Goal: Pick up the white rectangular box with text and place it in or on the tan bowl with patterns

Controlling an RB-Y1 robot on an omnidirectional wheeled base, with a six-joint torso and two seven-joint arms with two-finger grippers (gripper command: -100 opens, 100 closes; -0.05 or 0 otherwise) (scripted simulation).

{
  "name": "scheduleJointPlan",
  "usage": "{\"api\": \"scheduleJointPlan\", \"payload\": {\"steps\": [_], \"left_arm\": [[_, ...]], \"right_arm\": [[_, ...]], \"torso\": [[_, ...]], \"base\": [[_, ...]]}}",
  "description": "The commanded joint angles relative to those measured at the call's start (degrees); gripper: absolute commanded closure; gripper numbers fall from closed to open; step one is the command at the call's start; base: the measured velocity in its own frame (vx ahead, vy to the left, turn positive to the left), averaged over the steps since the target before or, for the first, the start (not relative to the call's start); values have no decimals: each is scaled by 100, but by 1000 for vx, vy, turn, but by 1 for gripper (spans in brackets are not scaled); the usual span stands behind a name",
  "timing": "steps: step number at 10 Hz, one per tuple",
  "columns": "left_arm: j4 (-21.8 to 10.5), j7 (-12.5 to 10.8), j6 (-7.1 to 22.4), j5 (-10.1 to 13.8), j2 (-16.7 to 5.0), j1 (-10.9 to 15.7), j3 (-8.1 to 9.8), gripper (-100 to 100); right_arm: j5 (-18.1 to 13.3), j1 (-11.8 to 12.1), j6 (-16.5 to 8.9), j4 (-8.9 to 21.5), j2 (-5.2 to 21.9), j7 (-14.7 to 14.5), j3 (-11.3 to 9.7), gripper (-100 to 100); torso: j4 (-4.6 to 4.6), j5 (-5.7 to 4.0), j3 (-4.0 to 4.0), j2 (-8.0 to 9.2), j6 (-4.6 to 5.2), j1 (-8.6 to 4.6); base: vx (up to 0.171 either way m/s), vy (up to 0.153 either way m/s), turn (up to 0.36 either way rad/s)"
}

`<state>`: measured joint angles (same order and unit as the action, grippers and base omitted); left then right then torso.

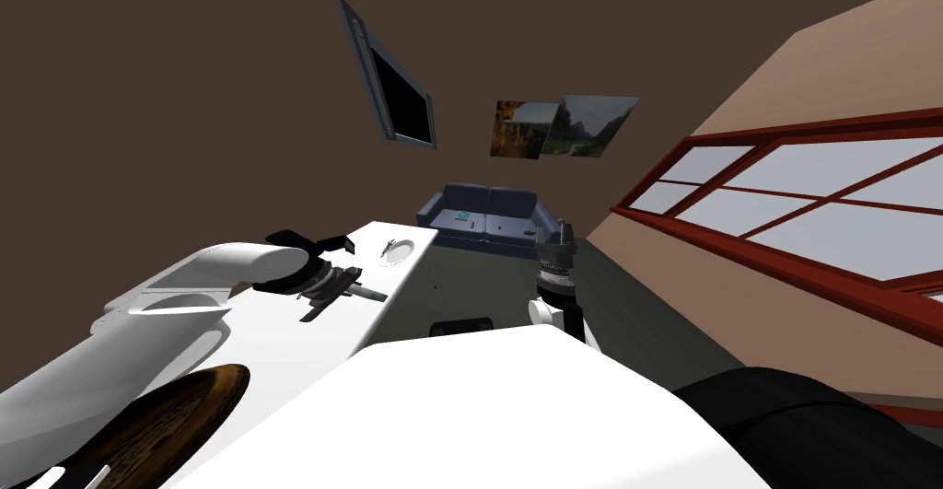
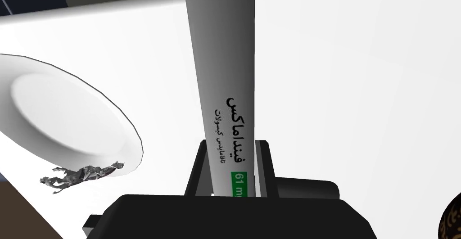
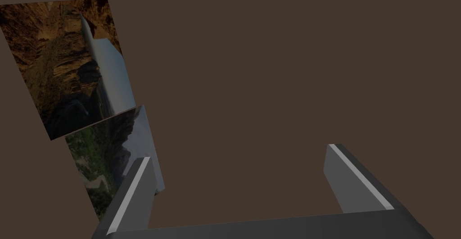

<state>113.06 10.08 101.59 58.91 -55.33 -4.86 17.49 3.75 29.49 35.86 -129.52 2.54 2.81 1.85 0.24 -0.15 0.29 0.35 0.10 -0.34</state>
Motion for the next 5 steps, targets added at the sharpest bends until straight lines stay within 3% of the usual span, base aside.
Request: {"api": "scheduleJointPlan", "payload": {"steps": [1, 5], "left_arm": [[-20, 123, -21, 172, -140, -23, 62, 100], [-59, 379, -46, 610, -506, -133, 237, 100]], "right_arm": [[0, 0, 0, 0, 0, 0, 0, 0], [0, 0, 0, 0, 0, 0, 0, 0]], "torso": [[0, 0, 0, 0, 0, 0], [-5, -5, -3, 0, 3, -1]], "base": [[-17, -45, -12], [-36, -40, -8]]}}
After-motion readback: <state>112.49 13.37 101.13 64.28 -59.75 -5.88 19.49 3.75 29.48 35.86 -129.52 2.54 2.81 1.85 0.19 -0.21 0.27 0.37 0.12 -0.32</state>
